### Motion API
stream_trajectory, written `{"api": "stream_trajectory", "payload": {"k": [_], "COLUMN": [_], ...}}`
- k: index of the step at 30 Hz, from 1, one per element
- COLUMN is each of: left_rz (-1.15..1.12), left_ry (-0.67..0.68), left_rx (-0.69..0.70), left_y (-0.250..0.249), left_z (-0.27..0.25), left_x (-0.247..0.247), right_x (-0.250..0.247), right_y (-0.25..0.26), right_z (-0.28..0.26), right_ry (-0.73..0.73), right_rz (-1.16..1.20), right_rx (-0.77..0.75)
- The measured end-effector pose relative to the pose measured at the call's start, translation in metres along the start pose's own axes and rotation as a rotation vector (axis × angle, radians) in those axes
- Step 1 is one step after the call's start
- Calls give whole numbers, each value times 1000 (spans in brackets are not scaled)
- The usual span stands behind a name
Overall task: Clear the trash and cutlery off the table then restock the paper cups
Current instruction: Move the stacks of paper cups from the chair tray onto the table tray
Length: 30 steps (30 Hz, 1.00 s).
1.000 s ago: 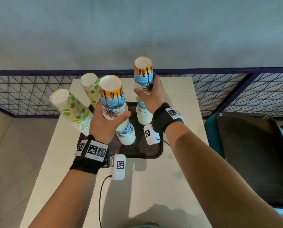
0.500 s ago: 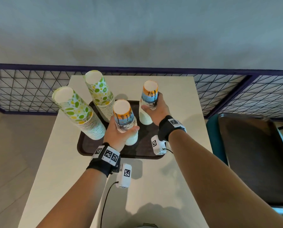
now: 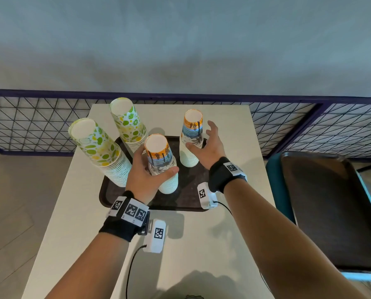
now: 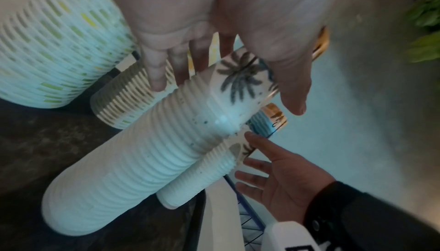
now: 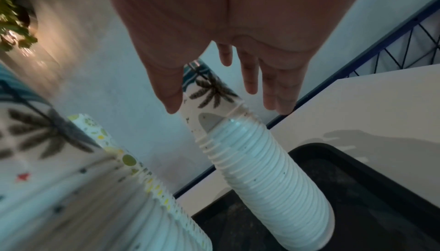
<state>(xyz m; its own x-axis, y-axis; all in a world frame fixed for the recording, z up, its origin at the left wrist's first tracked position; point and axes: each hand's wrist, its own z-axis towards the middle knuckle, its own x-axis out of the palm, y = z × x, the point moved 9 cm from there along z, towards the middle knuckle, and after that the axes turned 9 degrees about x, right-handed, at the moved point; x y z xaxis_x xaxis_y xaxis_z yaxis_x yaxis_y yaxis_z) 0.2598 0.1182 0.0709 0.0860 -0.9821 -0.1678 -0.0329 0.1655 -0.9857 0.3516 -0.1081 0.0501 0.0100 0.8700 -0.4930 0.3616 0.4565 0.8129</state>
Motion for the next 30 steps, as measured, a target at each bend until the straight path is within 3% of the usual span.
{"api": "stream_trajectory", "payload": {"k": [6,11,14,19,30], "left_rz": [89,394,528,525,536], "left_ry": [-7,76,137,182,192], "left_rx": [161,279,272,281,310], "left_y": [-49,-74,-74,-72,-77], "left_z": [-1,11,13,13,42], "left_x": [-12,-15,-8,1,13], "right_x": [-25,-41,-33,-8,-16], "right_y": [22,75,95,87,66], "right_z": [-11,-17,-10,-4,-21], "right_ry": [-90,-140,-80,46,46], "right_rz": [17,-50,-198,-467,-525], "right_rx": [-128,-316,-305,-260,-288]}}
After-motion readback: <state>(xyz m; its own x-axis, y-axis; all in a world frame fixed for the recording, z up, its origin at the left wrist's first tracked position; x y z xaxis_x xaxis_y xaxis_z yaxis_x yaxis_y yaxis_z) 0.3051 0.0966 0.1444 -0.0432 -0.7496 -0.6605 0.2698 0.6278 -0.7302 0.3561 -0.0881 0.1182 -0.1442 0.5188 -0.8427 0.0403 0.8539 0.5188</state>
